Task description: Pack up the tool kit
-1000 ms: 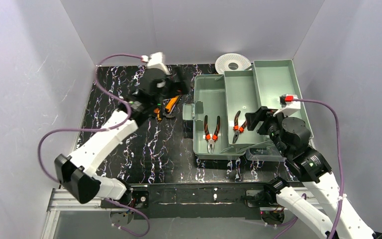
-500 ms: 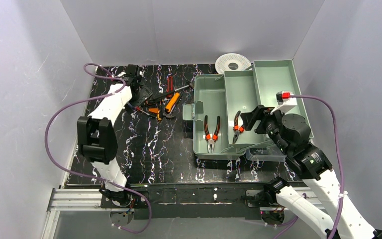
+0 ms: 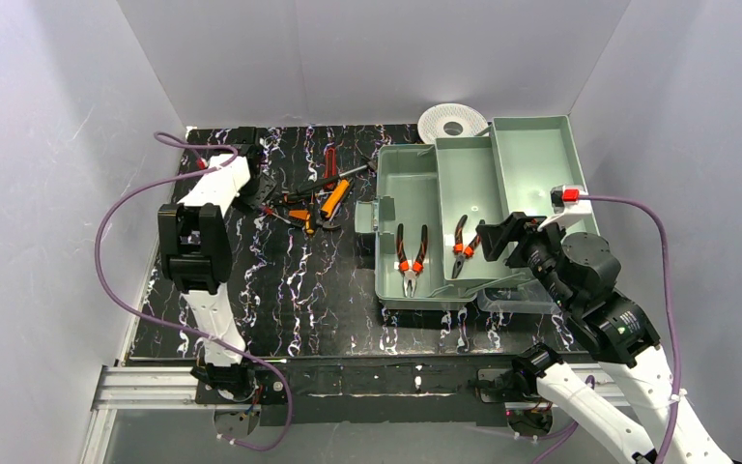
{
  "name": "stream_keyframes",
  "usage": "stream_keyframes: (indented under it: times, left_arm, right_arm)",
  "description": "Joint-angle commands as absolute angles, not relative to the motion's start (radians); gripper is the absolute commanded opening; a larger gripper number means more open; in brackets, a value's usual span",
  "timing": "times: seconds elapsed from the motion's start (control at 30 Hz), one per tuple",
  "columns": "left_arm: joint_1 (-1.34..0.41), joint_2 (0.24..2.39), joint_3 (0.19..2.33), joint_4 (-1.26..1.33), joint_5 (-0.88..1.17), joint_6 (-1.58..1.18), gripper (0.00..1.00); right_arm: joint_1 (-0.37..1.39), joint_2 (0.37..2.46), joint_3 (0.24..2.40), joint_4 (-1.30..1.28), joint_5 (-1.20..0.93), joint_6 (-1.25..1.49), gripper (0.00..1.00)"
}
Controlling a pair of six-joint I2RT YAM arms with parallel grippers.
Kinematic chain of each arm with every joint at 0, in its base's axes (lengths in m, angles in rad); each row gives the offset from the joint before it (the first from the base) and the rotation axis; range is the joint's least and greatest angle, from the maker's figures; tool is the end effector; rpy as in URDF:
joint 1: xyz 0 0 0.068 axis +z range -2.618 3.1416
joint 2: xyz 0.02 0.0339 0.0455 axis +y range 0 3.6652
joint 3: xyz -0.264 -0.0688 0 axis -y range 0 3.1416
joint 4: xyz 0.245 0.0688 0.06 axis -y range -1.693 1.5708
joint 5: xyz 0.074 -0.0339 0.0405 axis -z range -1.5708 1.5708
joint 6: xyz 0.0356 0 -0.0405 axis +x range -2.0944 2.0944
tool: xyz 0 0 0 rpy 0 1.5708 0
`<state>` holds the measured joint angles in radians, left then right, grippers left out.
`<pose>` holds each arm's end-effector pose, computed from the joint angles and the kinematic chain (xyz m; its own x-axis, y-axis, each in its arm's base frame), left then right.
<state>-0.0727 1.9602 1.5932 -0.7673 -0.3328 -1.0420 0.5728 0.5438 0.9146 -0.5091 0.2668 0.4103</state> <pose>0.4157 -0.0186 0.2283 -0.3963 -0.7893 -0.4689 -0.8153 0.5374 -0.2157 0.0958 0.0506 0.3799 -0.2272 0.3113 -0.9227 -0.2320 0.9030 0.3617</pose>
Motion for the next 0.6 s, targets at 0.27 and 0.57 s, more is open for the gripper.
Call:
stream_keyframes:
  times: [0.27, 0.57]
  left_arm:
    - [-0.046, 2.112, 1.633, -0.772, -0.303, -1.08, 0.52]
    - [-0.025, 2.166, 1.65, -0.806, -0.265, -1.113, 0.16]
  right_arm:
    - [0.577, 0.531, 0.953, -0.507, 0.297, 0.391, 0.79]
    - [0.577, 0.525, 0.956, -0.511, 0.298, 0.393, 0.79]
